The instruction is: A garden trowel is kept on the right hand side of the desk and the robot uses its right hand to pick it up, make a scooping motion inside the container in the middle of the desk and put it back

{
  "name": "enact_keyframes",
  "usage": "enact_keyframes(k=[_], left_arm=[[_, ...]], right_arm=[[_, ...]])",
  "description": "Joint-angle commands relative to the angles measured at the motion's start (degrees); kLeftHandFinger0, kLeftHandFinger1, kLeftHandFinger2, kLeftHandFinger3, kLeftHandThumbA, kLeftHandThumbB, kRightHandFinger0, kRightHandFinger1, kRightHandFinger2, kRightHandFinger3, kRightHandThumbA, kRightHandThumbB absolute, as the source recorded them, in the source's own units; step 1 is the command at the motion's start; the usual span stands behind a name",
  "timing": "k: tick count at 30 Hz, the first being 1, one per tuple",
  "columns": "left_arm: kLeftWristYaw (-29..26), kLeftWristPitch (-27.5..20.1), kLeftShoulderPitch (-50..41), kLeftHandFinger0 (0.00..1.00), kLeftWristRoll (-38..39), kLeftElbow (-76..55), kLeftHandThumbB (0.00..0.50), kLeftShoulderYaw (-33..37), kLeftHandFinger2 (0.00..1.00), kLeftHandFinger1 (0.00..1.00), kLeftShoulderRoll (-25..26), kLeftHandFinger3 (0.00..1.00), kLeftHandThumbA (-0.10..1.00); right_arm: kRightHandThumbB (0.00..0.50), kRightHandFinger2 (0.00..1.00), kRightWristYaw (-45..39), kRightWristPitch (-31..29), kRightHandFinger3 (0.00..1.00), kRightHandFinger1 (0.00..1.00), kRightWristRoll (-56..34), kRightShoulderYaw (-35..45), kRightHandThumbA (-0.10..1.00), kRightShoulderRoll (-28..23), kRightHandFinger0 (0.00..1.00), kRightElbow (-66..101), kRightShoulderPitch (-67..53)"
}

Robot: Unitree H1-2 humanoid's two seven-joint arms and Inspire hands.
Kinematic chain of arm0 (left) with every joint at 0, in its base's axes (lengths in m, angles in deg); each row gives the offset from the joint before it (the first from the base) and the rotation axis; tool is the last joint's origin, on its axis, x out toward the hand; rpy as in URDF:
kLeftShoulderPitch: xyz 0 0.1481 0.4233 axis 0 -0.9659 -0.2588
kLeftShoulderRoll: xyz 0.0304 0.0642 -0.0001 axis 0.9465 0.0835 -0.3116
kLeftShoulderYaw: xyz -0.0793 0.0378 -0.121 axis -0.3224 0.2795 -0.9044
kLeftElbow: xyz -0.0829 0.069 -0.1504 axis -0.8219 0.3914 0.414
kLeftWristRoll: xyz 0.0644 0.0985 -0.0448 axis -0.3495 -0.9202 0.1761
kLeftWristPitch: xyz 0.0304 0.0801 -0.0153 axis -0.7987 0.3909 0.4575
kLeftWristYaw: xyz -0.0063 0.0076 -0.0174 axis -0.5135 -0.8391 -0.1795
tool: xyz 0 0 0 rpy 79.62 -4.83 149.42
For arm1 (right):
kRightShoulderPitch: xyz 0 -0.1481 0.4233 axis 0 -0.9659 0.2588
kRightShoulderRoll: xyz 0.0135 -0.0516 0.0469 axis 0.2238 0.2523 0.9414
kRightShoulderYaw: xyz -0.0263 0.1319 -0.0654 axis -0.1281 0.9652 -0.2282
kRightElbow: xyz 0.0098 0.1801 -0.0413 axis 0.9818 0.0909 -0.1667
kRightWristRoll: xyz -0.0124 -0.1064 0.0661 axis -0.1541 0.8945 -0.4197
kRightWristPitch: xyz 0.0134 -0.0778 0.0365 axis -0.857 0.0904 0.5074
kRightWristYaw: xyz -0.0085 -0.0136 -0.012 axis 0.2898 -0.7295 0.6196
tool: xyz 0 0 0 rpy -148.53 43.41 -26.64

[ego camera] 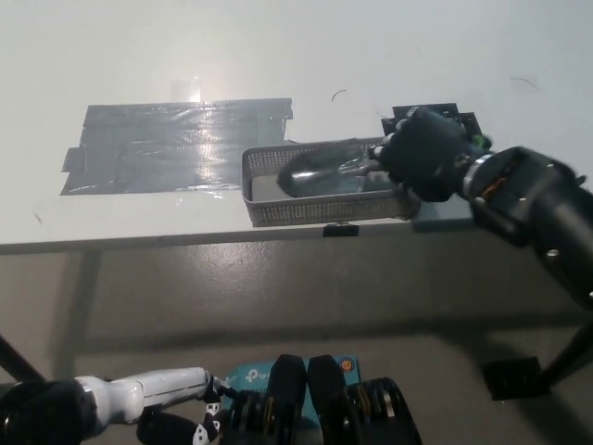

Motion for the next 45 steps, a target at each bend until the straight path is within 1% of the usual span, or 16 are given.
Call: enact_keyframes(k=[1,5,7,14,15,17,22,24,25,26,27,31,33,42,44,45], left_arm=[[2.1,0.8,0.9,1.00,-0.5,-1.0,0.495,0.0,1.00,1.00,0.1,1.00,1.00],[1.6,0.8,1.1,1.00,-0.3,-0.6,0.494,0.7,0.98,1.00,0.5,1.00,1.00],[1.6,0.8,1.0,1.00,0.1,-0.5,0.477,0.5,0.98,1.00,0.4,1.00,1.00],[1.4,0.8,-0.2,1.00,0.3,-0.1,0.491,-0.4,0.99,1.00,0.4,1.00,1.00],[1.6,0.8,-0.4,1.00,0.1,-0.1,0.476,-0.4,0.99,1.00,0.4,1.00,1.00],[1.7,0.8,-0.8,1.00,-0.2,-0.1,0.485,-0.3,0.99,1.00,0.5,1.00,1.00],[1.1,0.8,-1.2,1.00,-0.2,0.7,0.495,0.4,0.98,1.00,0.6,1.00,1.00],[0.7,0.8,-1.4,1.00,0.1,0.9,0.479,0.7,0.97,1.00,0.7,1.00,1.00],[0.5,0.8,-1.7,1.00,-0.1,1.1,0.480,0.7,0.96,1.00,0.6,1.00,1.00],[0.2,0.8,-1.7,1.00,-0.7,1.1,0.497,1.6,0.96,1.00,1.1,1.00,1.00],[0.3,0.8,-1.8,1.00,-0.4,1.2,0.497,1.4,0.96,1.00,0.9,1.00,1.00],[0.9,0.8,-2.4,1.00,-0.5,1.4,0.483,0.6,0.99,1.00,0.8,1.00,1.00],[0.6,0.8,-2.5,1.00,-0.2,1.5,0.481,0.7,1.00,1.00,1.0,1.00,1.00],[-1.2,0.8,-3.7,1.00,0.8,0.9,0.488,0.5,0.97,1.00,1.8,1.00,1.00],[-1.4,0.8,-4.0,1.00,1.1,0.8,0.487,0.2,0.98,1.00,1.7,1.00,1.00],[-1.3,0.8,-4.1,1.00,1.0,1.0,0.487,-0.1,0.99,1.00,1.5,1.00,1.00]], right_arm=[[0.000,0.37,-5.6,3.5,0.43,0.01,-1.9,-0.2,-0.09,3.2,0.00,-2.5,0.4],[0.000,0.35,-5.0,3.5,0.23,0.00,-3.7,1.0,-0.10,4.5,0.00,-4.7,1.5],[0.000,0.40,-6.5,4.5,0.31,0.05,-4.5,1.7,-0.10,4.9,0.00,-5.6,2.2],[0.000,0.43,-9.1,5.4,0.21,0.10,-12.1,7.4,-0.10,4.0,0.00,-6.3,2.6],[0.001,0.43,-9.9,5.0,0.01,0.10,-14.1,8.8,-0.10,2.5,0.00,-5.8,3.1],[0.054,0.49,-10.2,4.0,0.00,0.15,-16.5,10.8,-0.10,1.1,0.00,-5.6,3.6],[0.098,0.63,-14.1,5.2,0.22,0.34,-26.3,17.4,-0.10,-0.6,0.00,-4.2,6.6],[0.092,0.72,-16.9,8.8,0.60,0.46,-28.0,19.3,-0.10,-0.7,0.10,-1.4,8.0],[0.063,0.59,-17.4,9.4,0.64,0.39,-28.1,19.8,-0.10,-0.6,0.06,-0.8,8.4],[0.065,0.45,-18.8,9.4,0.10,0.28,-33.9,23.0,-0.10,-0.4,0.00,-0.8,10.0],[0.159,0.47,-18.8,9.7,0.06,0.27,-34.7,24.0,-0.10,-0.4,0.00,-0.5,10.8],[0.232,0.45,-18.9,9.4,0.14,0.30,-37.7,27.1,-0.10,0.0,0.00,-1.2,13.5],[0.228,0.33,-18.6,10.7,0.08,0.20,-38.2,28.7,-0.10,-0.4,0.00,-0.8,14.9],[0.128,0.40,-13.5,10.6,0.19,0.22,-39.4,34.4,-0.10,-6.1,0.00,-6.4,15.8],[0.126,0.38,-12.9,11.1,0.17,0.21,-38.6,34.1,-0.10,-7.0,0.00,-7.6,15.6],[0.179,0.34,-11.4,9.1,0.12,0.21,-38.5,33.9,-0.10,-8.1,0.00,-10.9,15.0]])
